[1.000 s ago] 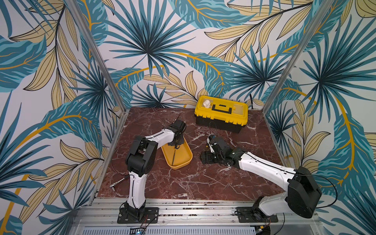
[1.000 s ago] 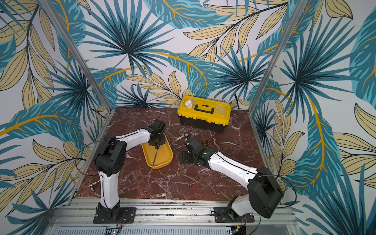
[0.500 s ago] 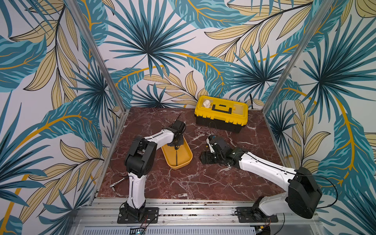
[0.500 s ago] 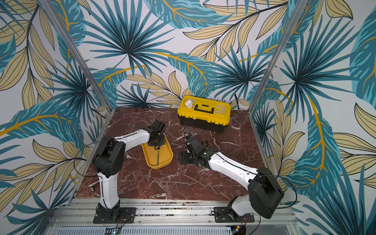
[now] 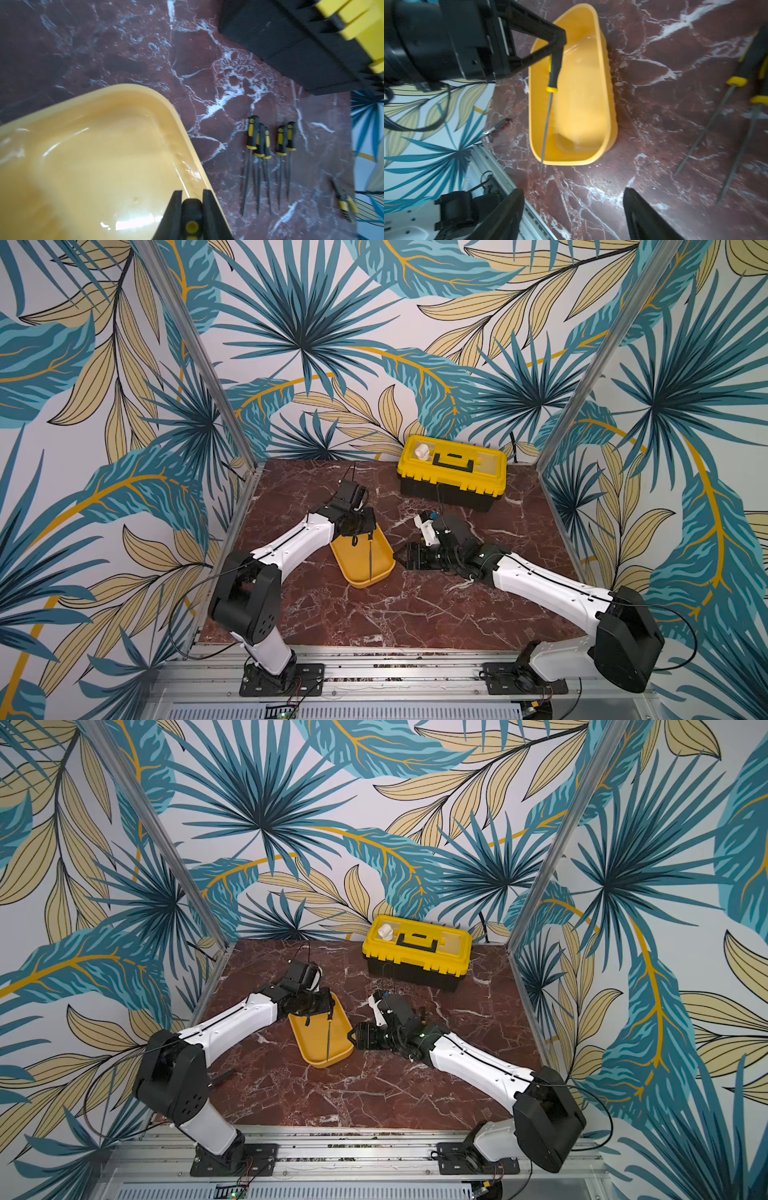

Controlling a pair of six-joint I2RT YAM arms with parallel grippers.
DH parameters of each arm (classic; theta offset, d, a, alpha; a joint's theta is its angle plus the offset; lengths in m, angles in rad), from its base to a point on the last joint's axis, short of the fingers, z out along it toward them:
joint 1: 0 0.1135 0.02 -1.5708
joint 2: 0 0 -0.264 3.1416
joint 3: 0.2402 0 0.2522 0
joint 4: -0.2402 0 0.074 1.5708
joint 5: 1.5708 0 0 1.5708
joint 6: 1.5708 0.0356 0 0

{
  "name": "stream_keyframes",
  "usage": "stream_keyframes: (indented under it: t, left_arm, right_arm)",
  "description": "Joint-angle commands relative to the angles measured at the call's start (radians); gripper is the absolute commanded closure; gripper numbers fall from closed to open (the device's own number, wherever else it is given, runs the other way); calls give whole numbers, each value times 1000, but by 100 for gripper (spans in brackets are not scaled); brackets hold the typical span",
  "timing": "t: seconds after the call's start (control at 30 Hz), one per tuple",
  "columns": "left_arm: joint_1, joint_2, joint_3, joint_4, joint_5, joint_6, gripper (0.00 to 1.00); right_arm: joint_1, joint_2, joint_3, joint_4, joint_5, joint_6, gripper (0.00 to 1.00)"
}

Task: Take the file tool out of the storage box
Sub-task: Pick up the file tool from the storage box.

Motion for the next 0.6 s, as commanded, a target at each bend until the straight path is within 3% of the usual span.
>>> stream_keyframes:
  t: [0.0,0.33,0.57]
  left_arm:
    - [-14,-42,-52,94,97,-88,83]
    - [-20,-101,-100,167,153,-190,83]
    - [-23,-109,-90,156,137,-201,83]
  right_arm:
    - [-4,48,-26,141,-99,77,25]
    - [4,82,-37,206,-137,123,34]
    - [13,105,-46,228,-141,139,47]
